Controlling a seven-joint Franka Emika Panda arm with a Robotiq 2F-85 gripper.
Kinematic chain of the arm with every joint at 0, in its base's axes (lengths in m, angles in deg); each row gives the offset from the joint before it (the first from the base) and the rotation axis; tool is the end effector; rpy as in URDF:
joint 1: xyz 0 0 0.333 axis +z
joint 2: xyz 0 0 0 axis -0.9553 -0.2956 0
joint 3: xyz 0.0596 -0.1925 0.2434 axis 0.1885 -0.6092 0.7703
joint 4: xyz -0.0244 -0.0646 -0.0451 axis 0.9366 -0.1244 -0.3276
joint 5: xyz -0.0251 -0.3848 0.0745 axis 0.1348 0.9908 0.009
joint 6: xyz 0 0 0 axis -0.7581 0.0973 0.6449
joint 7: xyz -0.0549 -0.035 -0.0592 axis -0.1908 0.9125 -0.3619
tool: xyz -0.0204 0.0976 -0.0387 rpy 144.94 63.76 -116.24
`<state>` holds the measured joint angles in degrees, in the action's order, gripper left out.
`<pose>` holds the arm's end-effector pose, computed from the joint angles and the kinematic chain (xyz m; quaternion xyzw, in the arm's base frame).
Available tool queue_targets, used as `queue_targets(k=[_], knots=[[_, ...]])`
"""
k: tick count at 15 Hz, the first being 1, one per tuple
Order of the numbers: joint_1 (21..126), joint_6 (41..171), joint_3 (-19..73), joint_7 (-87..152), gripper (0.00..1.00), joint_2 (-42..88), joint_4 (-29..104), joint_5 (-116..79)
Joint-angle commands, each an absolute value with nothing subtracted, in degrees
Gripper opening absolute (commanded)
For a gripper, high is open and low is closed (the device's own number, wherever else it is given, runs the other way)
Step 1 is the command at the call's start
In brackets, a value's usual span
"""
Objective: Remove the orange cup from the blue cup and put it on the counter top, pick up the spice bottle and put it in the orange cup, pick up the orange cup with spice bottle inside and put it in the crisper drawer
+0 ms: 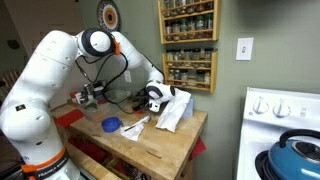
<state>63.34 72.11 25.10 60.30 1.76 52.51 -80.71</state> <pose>0.5673 -0.0756 0.1458 -0.6385 0.5812 0.3767 0.3355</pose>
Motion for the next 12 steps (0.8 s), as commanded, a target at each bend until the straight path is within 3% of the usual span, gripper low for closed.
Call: queue_targets(k=[1,4,5,7,9,10,12], knots=[[64.3,70.6,24.4,58.7,1.00,-0.5,50.7,-80.5],[64.6,70.7,24.5,58.3,0.97,-1.2,50.3,-80.7],[64.5,70.5,24.6,58.1,0.75,-1.2,50.2,-81.1],[64.3,69.9,24.8,58.1,0.70,-1.0,49.9,-81.7],[64.2,69.2,24.8,58.7,0.53,-0.1,50.0,-81.9],[64.3,68.8,24.7,59.1,0.49,0.4,50.0,-81.9],[64.4,67.7,24.7,59.4,0.47,1.4,50.0,-81.7]])
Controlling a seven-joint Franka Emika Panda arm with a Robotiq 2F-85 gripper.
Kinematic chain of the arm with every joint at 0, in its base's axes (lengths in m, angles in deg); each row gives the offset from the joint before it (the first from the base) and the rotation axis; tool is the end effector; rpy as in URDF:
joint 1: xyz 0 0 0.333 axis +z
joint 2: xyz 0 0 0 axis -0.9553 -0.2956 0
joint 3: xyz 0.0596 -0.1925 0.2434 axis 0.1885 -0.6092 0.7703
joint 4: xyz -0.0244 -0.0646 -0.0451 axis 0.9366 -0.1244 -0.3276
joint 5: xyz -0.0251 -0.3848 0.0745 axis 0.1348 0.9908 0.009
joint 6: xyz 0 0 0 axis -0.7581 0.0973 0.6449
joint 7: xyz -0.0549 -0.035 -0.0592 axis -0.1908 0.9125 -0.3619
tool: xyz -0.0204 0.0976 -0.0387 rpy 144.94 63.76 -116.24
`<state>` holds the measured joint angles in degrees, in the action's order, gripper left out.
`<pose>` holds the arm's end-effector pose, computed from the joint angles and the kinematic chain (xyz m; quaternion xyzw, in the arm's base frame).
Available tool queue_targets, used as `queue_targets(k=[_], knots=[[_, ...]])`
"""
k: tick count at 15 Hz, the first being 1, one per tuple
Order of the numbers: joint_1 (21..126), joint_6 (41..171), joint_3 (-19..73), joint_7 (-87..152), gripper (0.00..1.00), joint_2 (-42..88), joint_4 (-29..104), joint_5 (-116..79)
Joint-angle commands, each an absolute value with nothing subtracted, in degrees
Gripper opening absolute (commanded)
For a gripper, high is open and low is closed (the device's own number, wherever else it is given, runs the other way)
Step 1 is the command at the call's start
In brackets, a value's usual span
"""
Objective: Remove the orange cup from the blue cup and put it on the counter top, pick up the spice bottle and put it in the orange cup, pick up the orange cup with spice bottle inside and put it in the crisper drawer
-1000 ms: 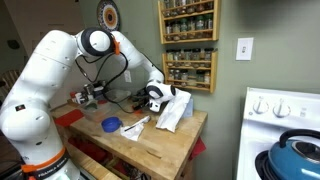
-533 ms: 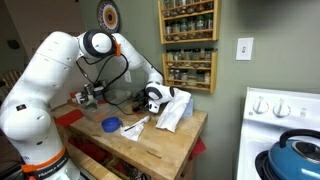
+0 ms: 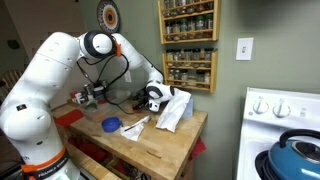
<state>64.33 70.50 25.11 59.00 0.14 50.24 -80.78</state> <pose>0.5762 -0.0644 0.1429 -0.6511 0.5599 0.3834 0.3400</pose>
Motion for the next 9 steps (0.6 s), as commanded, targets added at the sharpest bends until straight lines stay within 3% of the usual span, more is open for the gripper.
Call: queue_targets(k=[1,9], knots=[[64.4,66.9,24.7,59.5,0.47,1.8,49.9,-81.6],[66.7,61.6,25.5,62.1,0.47,9.3,50.8,-82.4]])
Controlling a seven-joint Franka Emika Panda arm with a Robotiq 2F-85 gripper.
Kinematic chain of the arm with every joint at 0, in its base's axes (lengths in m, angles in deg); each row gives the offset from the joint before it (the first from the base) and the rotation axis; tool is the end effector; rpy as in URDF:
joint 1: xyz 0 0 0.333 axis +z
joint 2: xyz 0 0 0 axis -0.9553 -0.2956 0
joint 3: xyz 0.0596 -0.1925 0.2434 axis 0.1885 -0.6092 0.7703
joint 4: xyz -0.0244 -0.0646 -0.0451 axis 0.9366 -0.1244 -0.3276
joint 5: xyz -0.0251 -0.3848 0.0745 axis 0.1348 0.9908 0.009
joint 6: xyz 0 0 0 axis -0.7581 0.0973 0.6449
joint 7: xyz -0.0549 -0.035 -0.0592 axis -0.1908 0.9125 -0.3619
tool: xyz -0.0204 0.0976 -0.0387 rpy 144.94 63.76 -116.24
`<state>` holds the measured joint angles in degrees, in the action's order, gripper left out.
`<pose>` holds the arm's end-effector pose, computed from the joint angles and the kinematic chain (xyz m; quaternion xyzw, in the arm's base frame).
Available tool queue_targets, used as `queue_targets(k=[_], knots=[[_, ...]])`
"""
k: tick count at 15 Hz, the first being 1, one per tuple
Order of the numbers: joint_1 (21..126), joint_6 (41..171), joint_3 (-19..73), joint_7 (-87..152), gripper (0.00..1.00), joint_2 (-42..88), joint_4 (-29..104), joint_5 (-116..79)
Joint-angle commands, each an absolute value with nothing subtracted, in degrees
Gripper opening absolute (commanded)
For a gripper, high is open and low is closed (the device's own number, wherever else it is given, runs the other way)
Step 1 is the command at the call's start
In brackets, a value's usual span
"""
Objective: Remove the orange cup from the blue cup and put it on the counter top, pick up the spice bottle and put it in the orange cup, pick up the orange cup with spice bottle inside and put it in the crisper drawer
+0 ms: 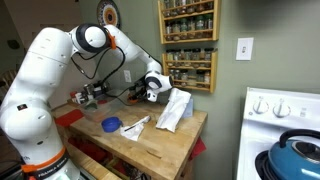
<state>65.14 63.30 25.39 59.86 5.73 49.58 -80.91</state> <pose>0.5868 -0.0427 0.2089 -0.6656 0.5106 0.4029 0.3660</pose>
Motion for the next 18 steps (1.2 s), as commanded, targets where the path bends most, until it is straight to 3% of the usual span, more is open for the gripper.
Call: queue_targets(k=[1,10,11,15,16,18], knots=[[67.5,62.2,25.7,63.0,0.47,10.2,50.9,-82.7],[72.3,62.9,27.2,67.8,0.47,12.8,52.4,-83.3],[72.4,63.1,27.1,67.9,0.72,11.7,51.5,-83.2],[72.6,63.1,27.1,67.9,0.72,11.7,51.5,-83.2],[72.9,63.4,27.4,68.6,0.47,12.1,51.9,-84.2],[73.7,63.7,28.2,70.1,0.47,12.9,52.7,-85.3]])
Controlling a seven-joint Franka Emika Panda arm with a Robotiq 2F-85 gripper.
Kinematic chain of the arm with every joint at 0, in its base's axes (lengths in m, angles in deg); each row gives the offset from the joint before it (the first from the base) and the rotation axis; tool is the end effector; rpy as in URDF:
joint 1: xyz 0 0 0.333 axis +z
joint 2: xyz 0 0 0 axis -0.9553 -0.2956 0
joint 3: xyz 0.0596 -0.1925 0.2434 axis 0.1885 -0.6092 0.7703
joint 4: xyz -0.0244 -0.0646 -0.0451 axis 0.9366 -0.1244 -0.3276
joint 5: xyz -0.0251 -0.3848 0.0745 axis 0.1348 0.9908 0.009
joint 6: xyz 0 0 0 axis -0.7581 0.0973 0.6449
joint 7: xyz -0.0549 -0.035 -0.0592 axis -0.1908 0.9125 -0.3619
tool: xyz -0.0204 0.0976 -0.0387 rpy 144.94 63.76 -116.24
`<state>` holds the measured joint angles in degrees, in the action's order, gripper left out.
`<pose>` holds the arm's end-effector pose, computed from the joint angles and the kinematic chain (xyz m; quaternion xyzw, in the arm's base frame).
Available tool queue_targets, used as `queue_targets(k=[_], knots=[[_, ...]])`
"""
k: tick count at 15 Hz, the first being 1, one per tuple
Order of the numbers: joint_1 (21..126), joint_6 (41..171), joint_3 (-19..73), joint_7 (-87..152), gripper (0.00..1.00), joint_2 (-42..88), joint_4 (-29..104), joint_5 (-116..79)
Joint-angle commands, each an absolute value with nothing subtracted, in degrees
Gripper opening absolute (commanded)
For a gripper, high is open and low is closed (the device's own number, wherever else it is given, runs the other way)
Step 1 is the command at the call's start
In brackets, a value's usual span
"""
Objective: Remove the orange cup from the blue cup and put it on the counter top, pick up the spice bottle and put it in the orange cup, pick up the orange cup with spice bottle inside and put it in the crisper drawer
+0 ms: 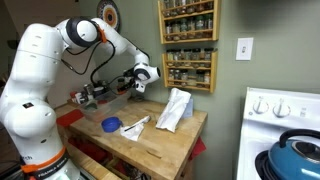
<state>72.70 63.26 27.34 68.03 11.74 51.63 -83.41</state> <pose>0.5877 0.0562 0.2615 -0.6698 0.4924 0.4371 0.3431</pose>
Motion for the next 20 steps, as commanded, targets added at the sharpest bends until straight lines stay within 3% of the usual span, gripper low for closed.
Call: queue_targets(k=[1,20], knots=[[74.0,63.8,28.5,70.6,0.47,13.4,53.1,-85.7],[85.0,86.6,34.4,79.1,0.47,8.8,54.8,-86.9]])
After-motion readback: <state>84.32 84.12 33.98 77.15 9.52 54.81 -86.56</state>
